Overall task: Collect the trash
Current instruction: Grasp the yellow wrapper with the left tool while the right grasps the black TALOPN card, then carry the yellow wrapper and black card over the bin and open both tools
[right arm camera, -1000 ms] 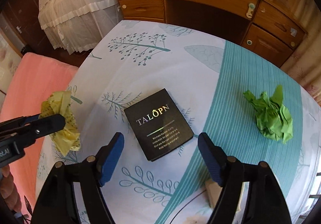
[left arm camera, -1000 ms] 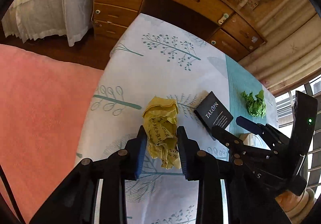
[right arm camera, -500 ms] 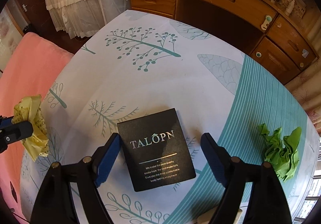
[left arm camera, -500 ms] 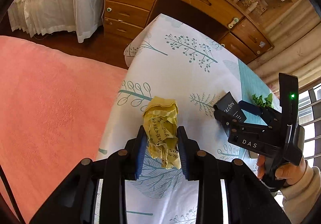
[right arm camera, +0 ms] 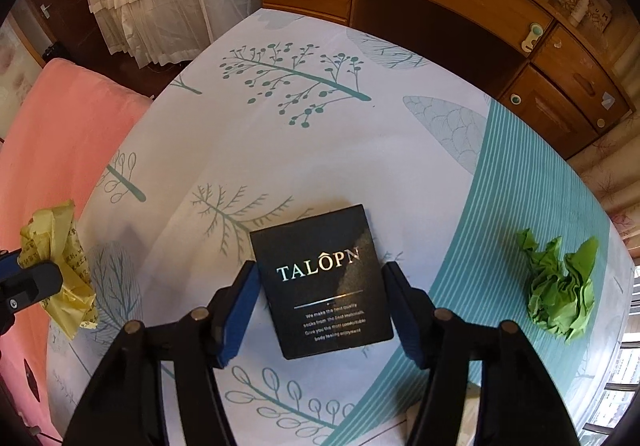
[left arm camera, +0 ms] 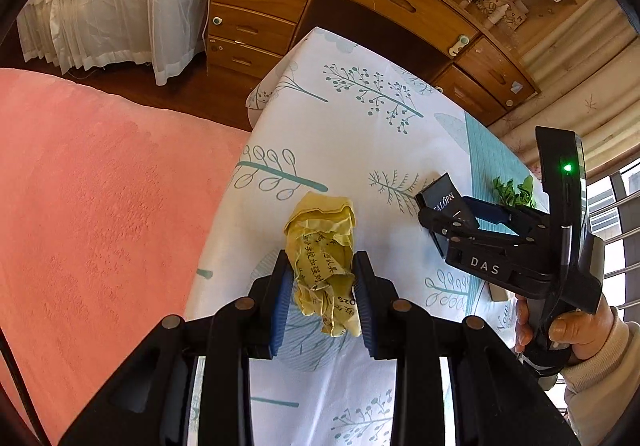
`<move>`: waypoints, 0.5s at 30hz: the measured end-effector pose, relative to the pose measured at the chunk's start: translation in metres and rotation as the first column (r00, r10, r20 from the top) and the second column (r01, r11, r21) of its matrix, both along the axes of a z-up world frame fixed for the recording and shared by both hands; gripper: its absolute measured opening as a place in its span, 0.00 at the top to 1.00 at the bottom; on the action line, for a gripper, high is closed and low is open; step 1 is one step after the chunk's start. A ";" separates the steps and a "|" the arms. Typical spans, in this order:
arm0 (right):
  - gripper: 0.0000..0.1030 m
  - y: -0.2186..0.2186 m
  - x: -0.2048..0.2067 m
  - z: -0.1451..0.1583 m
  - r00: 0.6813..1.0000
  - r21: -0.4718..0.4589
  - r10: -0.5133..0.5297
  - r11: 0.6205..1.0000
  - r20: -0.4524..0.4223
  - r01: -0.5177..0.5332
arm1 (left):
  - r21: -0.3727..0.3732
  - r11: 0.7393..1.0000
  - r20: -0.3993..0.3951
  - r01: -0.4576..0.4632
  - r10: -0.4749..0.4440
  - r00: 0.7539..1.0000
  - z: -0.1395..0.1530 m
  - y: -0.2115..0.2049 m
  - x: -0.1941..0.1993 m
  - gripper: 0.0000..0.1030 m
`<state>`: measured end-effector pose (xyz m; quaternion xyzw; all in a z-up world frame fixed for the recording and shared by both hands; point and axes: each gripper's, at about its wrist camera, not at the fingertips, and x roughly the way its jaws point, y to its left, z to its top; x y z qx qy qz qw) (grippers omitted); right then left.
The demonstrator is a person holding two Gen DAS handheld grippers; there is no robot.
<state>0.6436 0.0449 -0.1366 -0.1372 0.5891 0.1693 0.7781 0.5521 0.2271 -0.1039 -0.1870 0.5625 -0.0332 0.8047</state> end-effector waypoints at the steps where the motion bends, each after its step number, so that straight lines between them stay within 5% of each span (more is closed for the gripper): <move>1: 0.41 0.000 -0.005 0.001 1.000 0.004 -0.002 1.000 0.003 0.002 | 0.004 1.000 0.003 0.000 0.000 1.000 0.002 -0.001 -0.003 0.73; 7: 0.44 -0.008 -0.050 0.034 0.998 0.128 -0.051 0.991 0.031 0.047 | 0.030 0.999 0.031 0.015 -0.016 0.999 0.021 -0.009 -0.042 0.73; 15: 0.43 -0.044 -0.172 0.091 0.996 0.274 -0.080 0.960 0.040 0.066 | 0.078 0.996 0.082 0.048 -0.055 0.995 0.063 -0.039 -0.138 0.73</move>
